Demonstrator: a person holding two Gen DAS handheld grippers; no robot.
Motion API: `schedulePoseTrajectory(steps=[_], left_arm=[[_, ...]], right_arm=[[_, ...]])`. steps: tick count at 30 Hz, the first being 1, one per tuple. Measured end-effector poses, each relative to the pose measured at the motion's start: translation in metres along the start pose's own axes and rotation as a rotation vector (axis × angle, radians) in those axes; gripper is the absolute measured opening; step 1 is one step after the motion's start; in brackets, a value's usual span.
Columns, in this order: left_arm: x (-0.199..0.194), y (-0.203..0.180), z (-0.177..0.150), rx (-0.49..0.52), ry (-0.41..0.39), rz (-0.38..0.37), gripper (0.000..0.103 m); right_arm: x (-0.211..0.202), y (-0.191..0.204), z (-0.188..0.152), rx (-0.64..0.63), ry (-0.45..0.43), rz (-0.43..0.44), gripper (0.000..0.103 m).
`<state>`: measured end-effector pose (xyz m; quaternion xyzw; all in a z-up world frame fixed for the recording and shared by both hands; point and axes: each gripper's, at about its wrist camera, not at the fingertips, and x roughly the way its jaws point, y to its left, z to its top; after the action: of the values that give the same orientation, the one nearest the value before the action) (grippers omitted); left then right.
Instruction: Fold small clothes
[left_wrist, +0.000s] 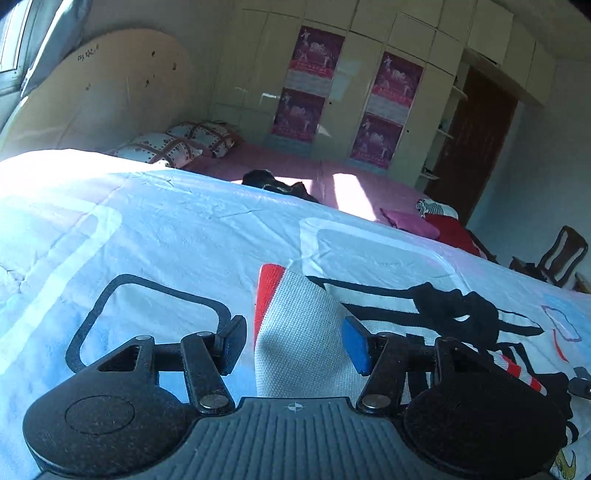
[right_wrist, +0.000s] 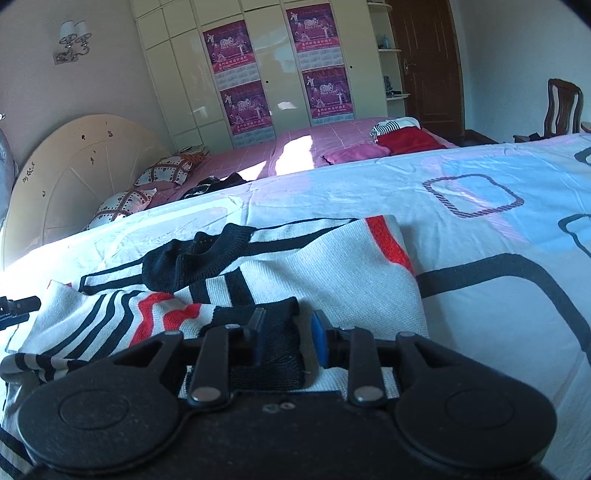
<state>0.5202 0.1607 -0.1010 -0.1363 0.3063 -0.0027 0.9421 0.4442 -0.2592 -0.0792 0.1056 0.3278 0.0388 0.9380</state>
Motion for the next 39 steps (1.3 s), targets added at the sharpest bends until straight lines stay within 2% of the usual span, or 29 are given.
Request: schedulePoseTrajectory(steps=[3, 4, 6, 7, 8, 9, 10, 13, 16, 17, 18, 19, 22, 23, 24, 26, 27, 28, 29, 30, 31, 33, 35, 37, 39], left_arm=[[0.037, 0.019, 0.004, -0.049, 0.114, -0.066, 0.056], [0.045, 0.025, 0.002, -0.074, 0.121, -0.092, 0.056], [0.048, 0.040, 0.003, -0.177, 0.116, -0.181, 0.008], [0.044, 0.046, 0.004, -0.220, 0.093, -0.199, 0.008], [0.040, 0.049, 0.004, -0.211, 0.064, -0.184, 0.008], [0.040, 0.050, 0.001, -0.183, 0.059, -0.155, 0.008], [0.045, 0.055, -0.004, -0.197, 0.072, -0.145, 0.008], [0.055, 0.067, -0.014, -0.265, 0.070, -0.175, 0.012], [0.049, 0.063, -0.010, -0.227, 0.050, -0.122, 0.019], [0.042, 0.062, -0.008, -0.221, 0.020, -0.090, 0.025], [0.031, 0.062, -0.004, -0.196, -0.034, -0.059, 0.026], [0.022, 0.056, 0.000, -0.145, -0.068, -0.062, 0.026], [0.021, 0.025, 0.012, 0.024, -0.058, -0.132, 0.026], [0.029, 0.015, 0.014, 0.079, -0.029, -0.158, 0.039], [0.038, 0.008, 0.015, 0.119, -0.004, -0.149, 0.060], [0.058, 0.004, 0.012, 0.165, 0.031, -0.087, 0.073], [0.070, 0.007, 0.010, 0.178, 0.068, -0.008, 0.077], [0.073, 0.017, 0.006, 0.148, 0.064, -0.010, 0.079], [0.072, 0.022, 0.007, 0.111, 0.062, -0.027, 0.079], [0.063, 0.023, 0.013, 0.103, 0.075, -0.004, 0.079], [0.050, 0.020, 0.016, 0.111, 0.049, 0.010, 0.079], [0.015, 0.017, 0.014, 0.083, -0.004, -0.053, 0.079], [-0.012, 0.007, 0.009, 0.086, -0.025, -0.108, 0.079], [-0.025, -0.013, 0.001, 0.102, -0.025, -0.173, 0.079], [-0.018, -0.034, -0.011, 0.168, 0.015, -0.173, 0.079]], right_arm=[[0.008, -0.002, 0.001, 0.034, 0.017, 0.015, 0.029], [0.010, -0.002, 0.000, 0.039, 0.019, 0.015, 0.030], [0.012, 0.000, 0.000, 0.041, 0.025, 0.016, 0.030], [0.011, 0.002, 0.000, 0.041, 0.024, 0.020, 0.030], [0.011, 0.003, -0.001, 0.041, 0.022, 0.026, 0.030], [0.012, 0.005, -0.002, 0.037, 0.024, 0.036, 0.030], [0.016, 0.008, -0.005, 0.025, 0.034, 0.039, 0.030], [0.022, 0.013, -0.009, 0.002, 0.048, 0.022, 0.030], [0.020, 0.011, -0.006, 0.009, 0.043, 0.026, 0.030], [0.017, 0.009, -0.005, 0.010, 0.037, 0.025, 0.030], [0.012, 0.008, -0.003, 0.008, 0.017, 0.019, 0.031], [0.007, 0.008, -0.001, 0.006, -0.005, 0.018, 0.031], [0.004, 0.015, 0.006, -0.028, -0.041, 0.062, 0.028], [0.007, 0.021, 0.007, -0.052, -0.037, 0.080, 0.028], [0.011, 0.025, 0.007, -0.074, -0.027, 0.097, 0.028], [0.028, 0.036, 0.005, -0.137, 0.037, 0.097, 0.027], [0.038, 0.038, 0.001, -0.173, 0.065, 0.041, 0.024], [0.041, 0.037, -0.003, -0.188, 0.052, 0.021, 0.022], [0.039, 0.036, -0.002, -0.180, 0.050, 0.023, 0.022], [0.036, 0.035, 0.000, -0.165, 0.054, 0.020, 0.022], [0.029, 0.035, 0.001, -0.160, 0.037, 0.011, 0.027], [0.014, 0.031, 0.002, -0.149, -0.008, 0.023, 0.031], [0.006, 0.028, 0.005, -0.118, -0.024, 0.063, 0.031], [0.006, 0.036, 0.009, -0.105, -0.024, 0.135, 0.021], [0.015, 0.052, 0.010, -0.126, -0.005, 0.211, 0.013]])
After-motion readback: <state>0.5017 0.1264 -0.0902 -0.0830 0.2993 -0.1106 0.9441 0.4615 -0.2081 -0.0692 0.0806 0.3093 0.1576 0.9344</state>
